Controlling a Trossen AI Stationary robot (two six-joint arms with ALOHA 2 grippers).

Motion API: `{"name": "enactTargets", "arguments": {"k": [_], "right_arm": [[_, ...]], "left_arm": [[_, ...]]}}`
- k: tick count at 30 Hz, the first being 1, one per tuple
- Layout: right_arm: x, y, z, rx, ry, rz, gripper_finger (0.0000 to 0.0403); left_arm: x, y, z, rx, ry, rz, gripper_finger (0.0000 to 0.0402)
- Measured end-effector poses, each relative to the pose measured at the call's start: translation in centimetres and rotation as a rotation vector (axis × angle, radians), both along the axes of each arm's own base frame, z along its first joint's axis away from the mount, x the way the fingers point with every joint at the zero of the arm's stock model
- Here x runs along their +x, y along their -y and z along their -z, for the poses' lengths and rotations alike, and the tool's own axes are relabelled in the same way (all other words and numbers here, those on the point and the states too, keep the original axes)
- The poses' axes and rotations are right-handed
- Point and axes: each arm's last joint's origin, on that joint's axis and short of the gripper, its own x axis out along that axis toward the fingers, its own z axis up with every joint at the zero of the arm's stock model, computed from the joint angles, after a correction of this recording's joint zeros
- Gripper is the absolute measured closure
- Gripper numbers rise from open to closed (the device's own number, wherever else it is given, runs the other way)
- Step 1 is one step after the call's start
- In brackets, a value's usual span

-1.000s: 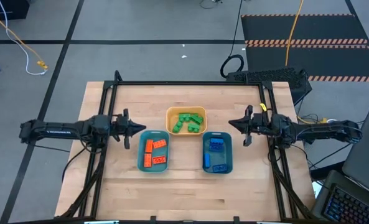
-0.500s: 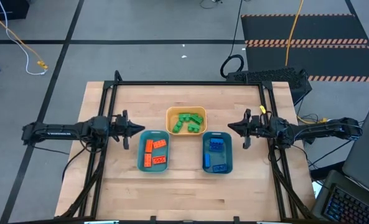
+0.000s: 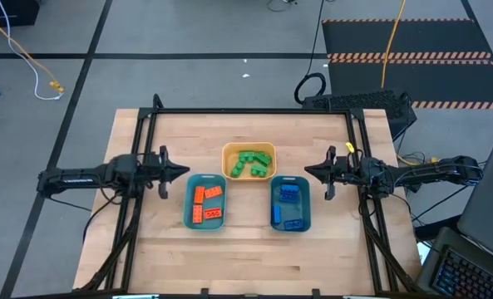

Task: Sort & place blocks by color
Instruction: Return to Home Position

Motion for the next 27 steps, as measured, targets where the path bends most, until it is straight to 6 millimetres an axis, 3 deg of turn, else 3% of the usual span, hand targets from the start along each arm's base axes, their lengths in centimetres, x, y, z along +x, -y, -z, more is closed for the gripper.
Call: {"name": "enactTargets", "arguments": {"k": [7,15,27], "right_arm": [[0.0,0.0,0.0,0.038,0.007,-0.004,0.0403],[0.0,-0.2,-0.1,0.06,0.014,-0.06,0.0403],[0.1,-0.2,0.9,0.033,-0.091,-0.081,0.0403]], "left_arm": [[-0.4,0.4,-0.2,0.039,0.159,0.108,0.04],[-0.3,0.6,0.1,0.085,0.125,0.203,0.0398],[0.1,0.5,1.0,0.113,0.014,0.181,0.038]]}}
